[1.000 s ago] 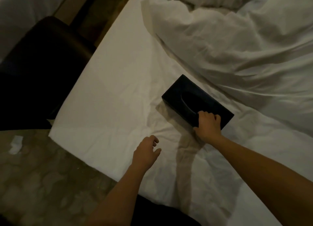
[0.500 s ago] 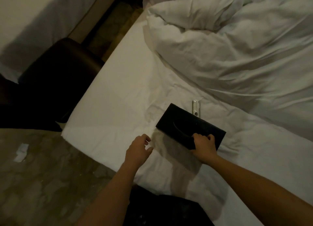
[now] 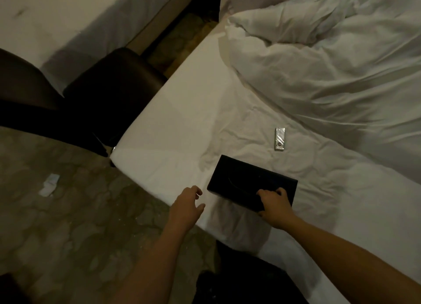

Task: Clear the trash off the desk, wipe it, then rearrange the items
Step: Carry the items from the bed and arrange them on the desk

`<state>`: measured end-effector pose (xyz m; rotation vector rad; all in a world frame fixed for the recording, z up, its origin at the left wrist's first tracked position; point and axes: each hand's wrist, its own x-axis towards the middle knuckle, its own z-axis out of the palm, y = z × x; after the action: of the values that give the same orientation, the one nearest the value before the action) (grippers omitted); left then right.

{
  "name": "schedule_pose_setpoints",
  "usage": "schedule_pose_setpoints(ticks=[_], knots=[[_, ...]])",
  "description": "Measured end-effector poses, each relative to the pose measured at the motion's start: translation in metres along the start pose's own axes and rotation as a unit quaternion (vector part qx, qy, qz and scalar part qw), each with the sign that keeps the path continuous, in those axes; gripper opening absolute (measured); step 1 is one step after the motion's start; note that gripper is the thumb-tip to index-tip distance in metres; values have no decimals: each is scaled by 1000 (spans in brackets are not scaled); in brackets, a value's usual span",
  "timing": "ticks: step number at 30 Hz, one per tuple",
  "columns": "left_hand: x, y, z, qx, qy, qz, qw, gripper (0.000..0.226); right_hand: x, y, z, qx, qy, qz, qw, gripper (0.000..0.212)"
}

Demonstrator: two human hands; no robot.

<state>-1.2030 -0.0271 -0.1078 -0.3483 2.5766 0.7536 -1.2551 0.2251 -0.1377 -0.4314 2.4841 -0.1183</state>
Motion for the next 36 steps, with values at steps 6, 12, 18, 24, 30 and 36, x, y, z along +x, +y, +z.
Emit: schedule_pose_setpoints(ticks=[6,12,18,24,30,36], knots=[[30,21,36,34,12,74,997,53,36,-1,25,-20,19,-49,998,44],[56,33,57,81,-13,77,994,56,64,20,9,109,47,-65,991,50],[91,45,66,133,-71,127,980,62,112,75,-33,254,142,117,950,47],[115,51,88,215,-150,168,950,65,184,112,-46,292,91,255,917,56],[130,50,97,274,-197,159,928,51,218,118,-31,270,93,302,910,61],[128,47,96,285,-183,149,929,43,214,113,-31,267,100,296,912,47]])
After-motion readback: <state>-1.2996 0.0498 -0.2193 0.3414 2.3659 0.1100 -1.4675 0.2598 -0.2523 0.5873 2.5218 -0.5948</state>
